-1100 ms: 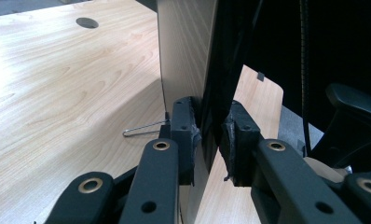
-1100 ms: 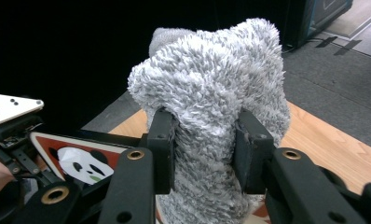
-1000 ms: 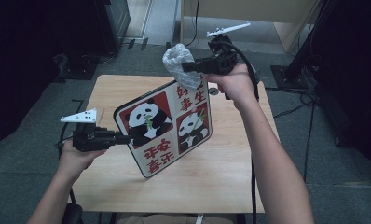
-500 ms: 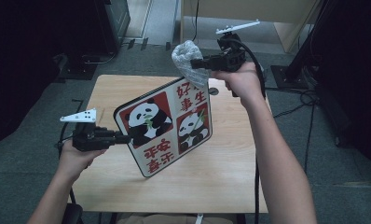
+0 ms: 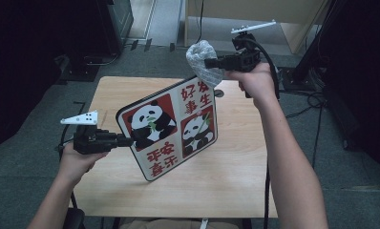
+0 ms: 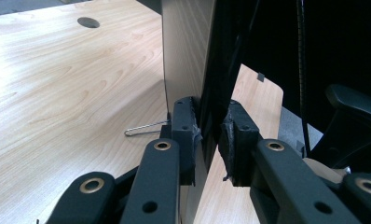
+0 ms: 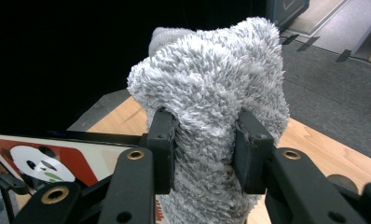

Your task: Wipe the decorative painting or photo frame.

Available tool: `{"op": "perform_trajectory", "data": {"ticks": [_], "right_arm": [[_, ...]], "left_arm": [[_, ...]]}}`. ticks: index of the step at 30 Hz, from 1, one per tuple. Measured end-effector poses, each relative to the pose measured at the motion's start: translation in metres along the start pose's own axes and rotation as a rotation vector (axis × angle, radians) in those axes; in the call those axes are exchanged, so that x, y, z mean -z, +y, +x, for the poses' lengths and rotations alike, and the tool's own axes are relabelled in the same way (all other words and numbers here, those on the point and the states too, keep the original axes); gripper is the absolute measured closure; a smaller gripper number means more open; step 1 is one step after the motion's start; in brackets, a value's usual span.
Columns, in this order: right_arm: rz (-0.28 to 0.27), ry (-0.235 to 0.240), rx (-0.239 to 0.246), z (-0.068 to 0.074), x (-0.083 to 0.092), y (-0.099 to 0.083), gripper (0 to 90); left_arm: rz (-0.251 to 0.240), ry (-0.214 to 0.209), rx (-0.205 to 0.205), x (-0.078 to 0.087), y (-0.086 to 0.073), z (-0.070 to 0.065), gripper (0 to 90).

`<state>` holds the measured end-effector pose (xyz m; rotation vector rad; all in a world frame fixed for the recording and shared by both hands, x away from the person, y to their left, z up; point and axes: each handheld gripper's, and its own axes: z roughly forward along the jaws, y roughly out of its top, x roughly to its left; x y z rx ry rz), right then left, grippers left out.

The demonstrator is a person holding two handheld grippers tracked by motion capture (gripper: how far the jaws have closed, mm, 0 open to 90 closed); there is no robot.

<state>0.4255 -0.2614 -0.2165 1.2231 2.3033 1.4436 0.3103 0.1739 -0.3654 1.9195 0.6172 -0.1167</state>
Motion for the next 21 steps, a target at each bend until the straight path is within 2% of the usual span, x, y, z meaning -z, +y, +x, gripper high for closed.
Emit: {"op": "perform_trajectory", "data": {"ticks": [6,21], "right_arm": [[0.001,-0.035,0.003,-0.008,0.006,-0.004,64.8],[-0.018,-0.051,-0.028,-0.024,0.011,-0.02,65.0]], "left_arm": [[-0.001,-0.004,0.002,0.0,0.0,0.001,77.2],[-0.001,-0.003,0.006,0.001,-0.001,0.002,77.4]]}}
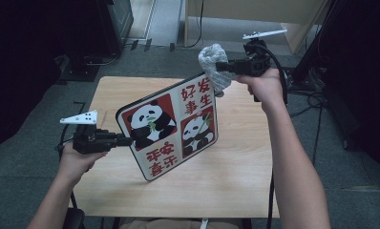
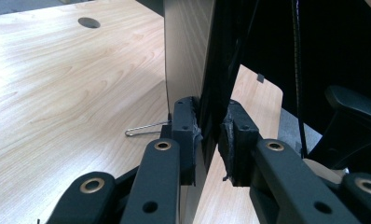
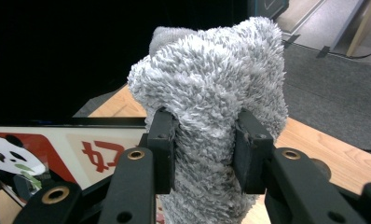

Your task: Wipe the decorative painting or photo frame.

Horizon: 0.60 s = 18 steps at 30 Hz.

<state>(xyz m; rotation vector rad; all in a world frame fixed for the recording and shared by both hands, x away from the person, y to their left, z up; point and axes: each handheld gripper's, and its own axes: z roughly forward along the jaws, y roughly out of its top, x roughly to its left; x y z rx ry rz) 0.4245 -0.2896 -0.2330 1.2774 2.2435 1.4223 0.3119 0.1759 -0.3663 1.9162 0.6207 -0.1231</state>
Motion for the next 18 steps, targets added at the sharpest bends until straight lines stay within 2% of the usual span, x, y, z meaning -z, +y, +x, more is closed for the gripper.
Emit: {"op": "perform_trajectory", "data": {"ticks": [10,18], "right_arm": [[0.017,-0.026,-0.012,-0.011,0.002,-0.011,65.0],[0.01,-0.019,-0.032,-0.018,-0.001,-0.022,65.1]], "left_arm": [[-0.001,-0.002,0.002,0.0,-0.001,0.0,77.6],[-0.003,-0.002,0.002,0.0,-0.001,0.001,77.6]]}}
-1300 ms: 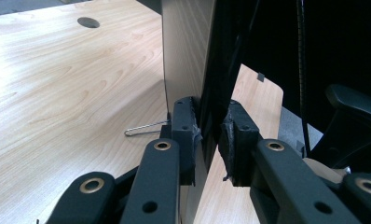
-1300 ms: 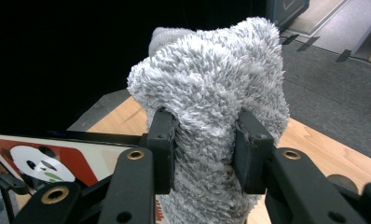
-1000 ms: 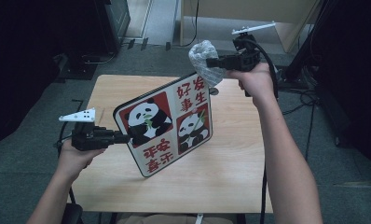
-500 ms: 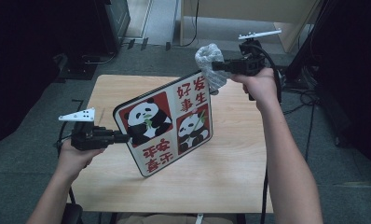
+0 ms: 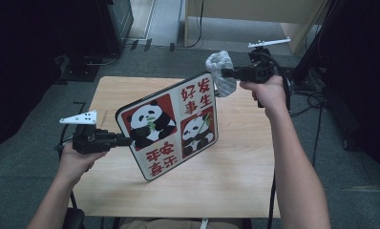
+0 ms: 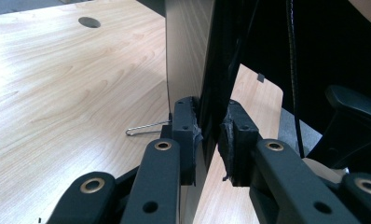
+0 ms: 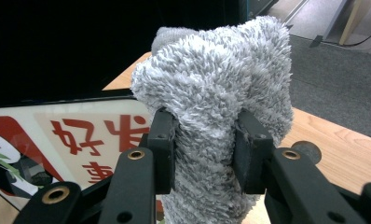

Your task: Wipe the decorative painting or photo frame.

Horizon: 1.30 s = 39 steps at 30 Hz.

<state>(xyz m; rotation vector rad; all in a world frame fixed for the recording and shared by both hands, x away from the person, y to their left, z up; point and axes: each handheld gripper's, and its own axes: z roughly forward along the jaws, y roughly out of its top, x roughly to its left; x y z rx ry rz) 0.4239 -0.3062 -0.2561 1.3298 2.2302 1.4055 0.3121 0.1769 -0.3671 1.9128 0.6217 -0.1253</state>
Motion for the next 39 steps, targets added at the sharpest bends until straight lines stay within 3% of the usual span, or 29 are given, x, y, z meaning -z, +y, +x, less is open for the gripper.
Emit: {"op": "perform_trajectory", "data": {"ticks": [25,31,39], "right_arm": [[-0.019,0.026,-0.047,-0.01,-0.008,-0.033,65.4],[-0.04,0.007,-0.039,-0.01,-0.011,-0.042,65.4],[-0.081,-0.06,-0.003,-0.004,-0.016,-0.054,65.4]], "left_arm": [[0.0,-0.001,-0.004,0.0,0.0,0.001,77.4],[0.003,0.0,-0.005,0.0,0.0,0.001,77.4],[0.002,0.0,-0.006,-0.001,0.0,0.001,77.4]]}}
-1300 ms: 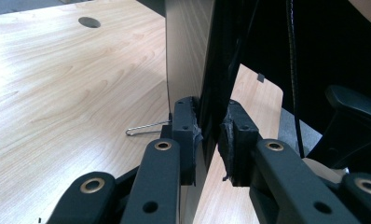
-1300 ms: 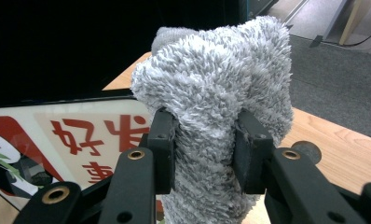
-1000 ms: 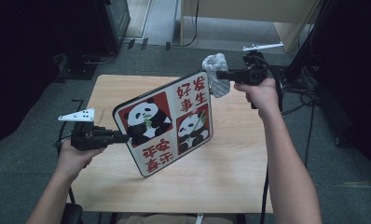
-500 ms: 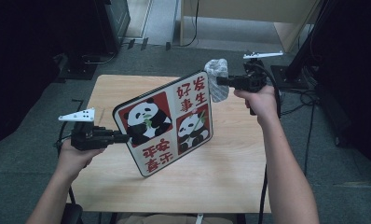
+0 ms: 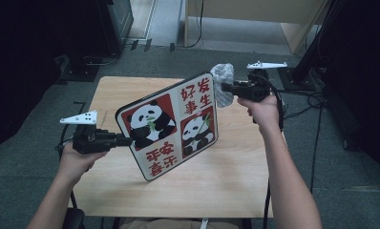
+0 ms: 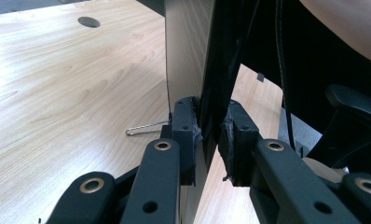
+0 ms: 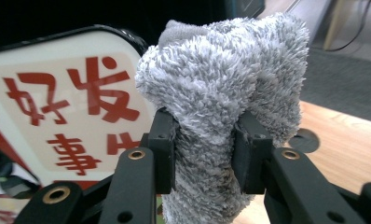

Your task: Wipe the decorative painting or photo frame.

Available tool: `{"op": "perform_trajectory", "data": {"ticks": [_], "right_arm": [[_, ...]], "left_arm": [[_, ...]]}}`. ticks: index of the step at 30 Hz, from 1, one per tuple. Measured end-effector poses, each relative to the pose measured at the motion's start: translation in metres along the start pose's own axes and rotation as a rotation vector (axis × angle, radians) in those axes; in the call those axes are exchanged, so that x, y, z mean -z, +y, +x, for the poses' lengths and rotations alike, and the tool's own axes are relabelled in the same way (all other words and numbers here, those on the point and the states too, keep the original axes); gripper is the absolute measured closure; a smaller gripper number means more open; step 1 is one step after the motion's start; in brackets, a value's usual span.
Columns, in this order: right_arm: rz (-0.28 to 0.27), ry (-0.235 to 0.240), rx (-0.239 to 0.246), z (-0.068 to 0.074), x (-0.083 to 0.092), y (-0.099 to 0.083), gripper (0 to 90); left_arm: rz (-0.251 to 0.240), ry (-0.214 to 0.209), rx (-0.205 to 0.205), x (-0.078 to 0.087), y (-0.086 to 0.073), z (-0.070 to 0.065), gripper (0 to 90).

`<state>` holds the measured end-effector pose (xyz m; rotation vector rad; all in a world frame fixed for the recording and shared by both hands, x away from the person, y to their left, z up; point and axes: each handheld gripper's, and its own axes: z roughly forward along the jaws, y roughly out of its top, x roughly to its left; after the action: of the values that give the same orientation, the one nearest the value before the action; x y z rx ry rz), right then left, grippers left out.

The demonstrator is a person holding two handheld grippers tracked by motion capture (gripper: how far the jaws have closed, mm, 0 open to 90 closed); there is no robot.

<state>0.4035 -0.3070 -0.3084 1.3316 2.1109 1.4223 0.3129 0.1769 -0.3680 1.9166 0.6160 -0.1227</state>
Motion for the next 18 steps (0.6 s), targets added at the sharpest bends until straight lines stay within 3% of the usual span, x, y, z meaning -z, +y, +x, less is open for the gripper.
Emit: {"op": "perform_trajectory", "data": {"ticks": [9,18], "right_arm": [[-0.051,-0.026,0.029,0.005,-0.003,-0.014,65.4],[-0.07,-0.003,0.008,0.001,-0.003,-0.025,65.4]], "left_arm": [[0.004,0.0,-0.001,0.0,0.0,0.0,77.3],[0.004,-0.003,0.0,0.0,0.0,0.0,77.4]]}}
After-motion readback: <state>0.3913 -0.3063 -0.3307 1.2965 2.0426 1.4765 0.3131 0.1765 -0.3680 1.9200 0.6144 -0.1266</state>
